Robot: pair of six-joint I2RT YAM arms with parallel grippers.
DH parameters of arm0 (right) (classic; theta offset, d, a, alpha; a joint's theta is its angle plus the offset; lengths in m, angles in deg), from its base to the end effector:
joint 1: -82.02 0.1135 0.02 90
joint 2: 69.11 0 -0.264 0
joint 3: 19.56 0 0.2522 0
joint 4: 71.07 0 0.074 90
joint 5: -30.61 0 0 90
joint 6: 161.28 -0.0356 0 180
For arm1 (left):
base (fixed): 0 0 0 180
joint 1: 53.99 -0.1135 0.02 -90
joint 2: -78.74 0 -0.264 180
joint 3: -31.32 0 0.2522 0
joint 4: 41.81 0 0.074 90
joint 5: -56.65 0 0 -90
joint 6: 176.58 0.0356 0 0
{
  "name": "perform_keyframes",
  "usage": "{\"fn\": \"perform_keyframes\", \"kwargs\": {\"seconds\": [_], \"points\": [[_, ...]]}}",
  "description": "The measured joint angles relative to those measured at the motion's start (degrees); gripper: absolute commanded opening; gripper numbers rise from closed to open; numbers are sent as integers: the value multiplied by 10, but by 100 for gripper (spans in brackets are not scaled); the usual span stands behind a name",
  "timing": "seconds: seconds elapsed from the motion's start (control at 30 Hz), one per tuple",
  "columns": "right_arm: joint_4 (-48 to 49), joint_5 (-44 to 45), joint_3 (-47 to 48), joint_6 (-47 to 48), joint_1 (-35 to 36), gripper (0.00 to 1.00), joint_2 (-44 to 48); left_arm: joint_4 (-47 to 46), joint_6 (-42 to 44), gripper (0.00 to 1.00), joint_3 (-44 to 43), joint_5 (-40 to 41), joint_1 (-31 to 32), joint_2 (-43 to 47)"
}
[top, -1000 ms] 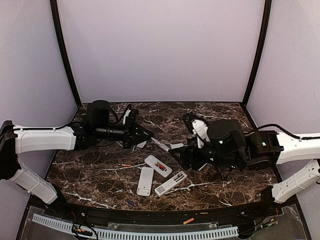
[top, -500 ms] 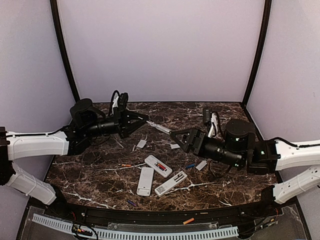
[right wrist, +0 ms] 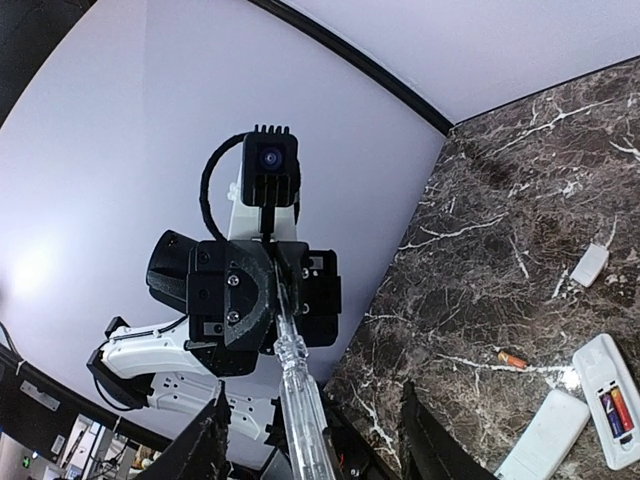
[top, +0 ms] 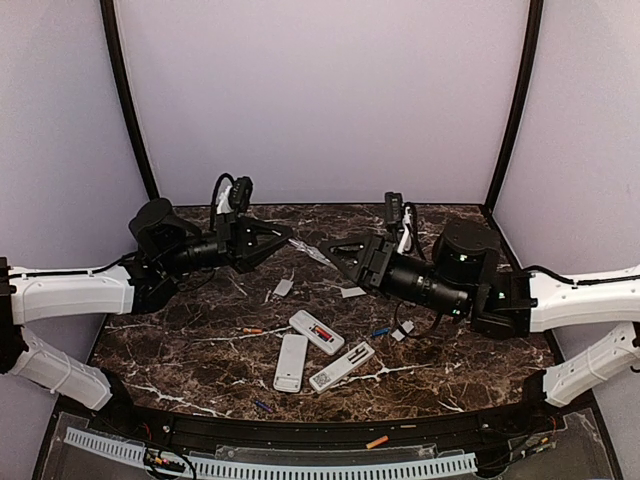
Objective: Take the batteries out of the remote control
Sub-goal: Pass from the left arm to the right
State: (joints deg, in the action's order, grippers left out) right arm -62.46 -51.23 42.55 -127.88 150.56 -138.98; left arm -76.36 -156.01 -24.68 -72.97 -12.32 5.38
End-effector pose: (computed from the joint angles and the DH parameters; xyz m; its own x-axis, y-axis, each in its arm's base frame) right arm 0.1102 0.2664 0.3289 -0.7228 0.4202 -0.5487 -0.4831 0.2605 0.8359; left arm 0.1956 -0.2044 0.3212 -0.8280 -0.2285 -0.5121 0.5465 -0.1241 -0.8282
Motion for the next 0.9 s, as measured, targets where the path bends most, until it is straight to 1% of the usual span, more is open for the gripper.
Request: {"fn": "perform_keyframes", "kwargs": {"seconds": [0.1, 0.23, 0.4, 0.67, 0.73, 0.77, 0.8, 0.83, 0.87, 0.9], "points": [[4, -23, 15, 3, 0, 51, -19, -3, 0, 0, 0, -2, 0, 0], [10, -44, 31, 6, 0, 44, -33, -9, 0, 0, 2, -3, 0, 0], [12, -54, 37, 7, 0, 25, -39, -14, 0, 0, 3, -3, 0, 1], [8, -52, 37, 0, 0, 18, -42, -18, 0, 0, 3, -3, 1, 2], [8, -50, 37, -3, 0, 14, -42, -19, 0, 0, 3, -3, 1, 2], [8, -50, 37, -6, 0, 10, -42, -20, 0, 0, 3, -3, 1, 2], [10, -49, 37, -8, 0, 3, -42, -21, 0, 0, 3, -3, 1, 2], [14, -50, 37, -9, 0, 0, -42, -21, -1, 0, 4, -2, 1, 2], [19, -49, 37, -10, 0, 0, -42, -22, -6, 0, 4, -2, 1, 2], [21, -47, 37, -10, 0, 0, -41, -24, -8, 2, 4, -2, 1, 2]]}}
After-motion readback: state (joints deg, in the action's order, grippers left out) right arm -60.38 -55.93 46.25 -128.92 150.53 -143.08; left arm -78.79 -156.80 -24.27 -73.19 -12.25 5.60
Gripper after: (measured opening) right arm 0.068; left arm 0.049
